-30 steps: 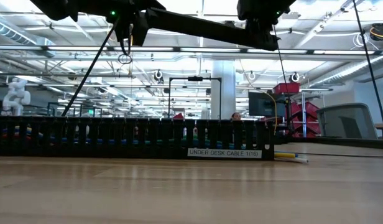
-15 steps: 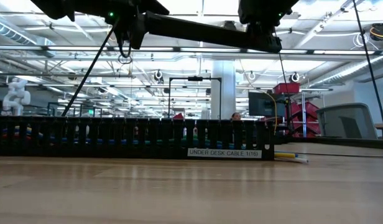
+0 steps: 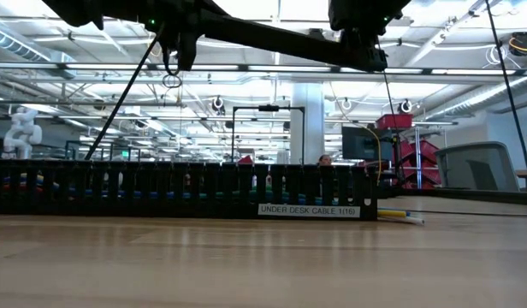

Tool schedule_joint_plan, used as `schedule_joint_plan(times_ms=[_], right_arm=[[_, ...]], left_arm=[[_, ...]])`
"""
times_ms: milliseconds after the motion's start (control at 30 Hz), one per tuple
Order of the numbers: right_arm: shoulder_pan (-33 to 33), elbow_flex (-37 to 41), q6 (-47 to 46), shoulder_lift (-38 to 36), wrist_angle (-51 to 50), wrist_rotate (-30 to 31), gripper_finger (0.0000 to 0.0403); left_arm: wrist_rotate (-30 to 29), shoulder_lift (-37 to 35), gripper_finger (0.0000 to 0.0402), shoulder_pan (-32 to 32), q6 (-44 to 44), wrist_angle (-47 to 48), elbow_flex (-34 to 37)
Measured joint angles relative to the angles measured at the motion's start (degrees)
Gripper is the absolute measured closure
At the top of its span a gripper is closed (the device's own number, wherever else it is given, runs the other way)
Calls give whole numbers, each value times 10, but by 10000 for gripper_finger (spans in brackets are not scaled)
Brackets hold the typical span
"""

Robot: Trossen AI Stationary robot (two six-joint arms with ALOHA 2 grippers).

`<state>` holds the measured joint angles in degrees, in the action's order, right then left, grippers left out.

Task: Ziptie cables
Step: Insert the black cover of the black cable duct

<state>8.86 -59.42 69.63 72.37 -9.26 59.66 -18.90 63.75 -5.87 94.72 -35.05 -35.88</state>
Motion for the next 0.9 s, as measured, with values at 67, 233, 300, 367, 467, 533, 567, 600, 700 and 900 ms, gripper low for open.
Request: schedule_joint_plan(times_ms=[67,233,300,367,467,533,567,600,700,900], right_arm=[[-1,0,3,0,0,0,389],[-19,0,2,0,-3,4,358],[-28,0,-9,0,-3,4,350],[-37,0,-11,0,-1,4,343],[-53,1,-12,0,-1,11,337],[-64,1,-13,-2,0,21,334],[-70,1,-15,-4,1,24,334],[-75,1,-19,-6,1,27,334],[-95,1,-40,-15,6,39,333],[-127,0,-88,-28,10,46,333]], left_arm=[[0,0,392,0,-9,0,0],[2,-1,392,0,-10,3,0],[2,-1,392,0,-9,4,0],[2,-1,392,-4,-8,7,0],[3,-1,392,-12,-19,24,0],[6,-1,392,-20,-29,33,0],[9,-1,392,-25,-37,35,0],[12,-1,392,-31,-41,36,0],[30,-1,392,-51,-62,37,0],[40,1,394,-79,-68,58,2]])
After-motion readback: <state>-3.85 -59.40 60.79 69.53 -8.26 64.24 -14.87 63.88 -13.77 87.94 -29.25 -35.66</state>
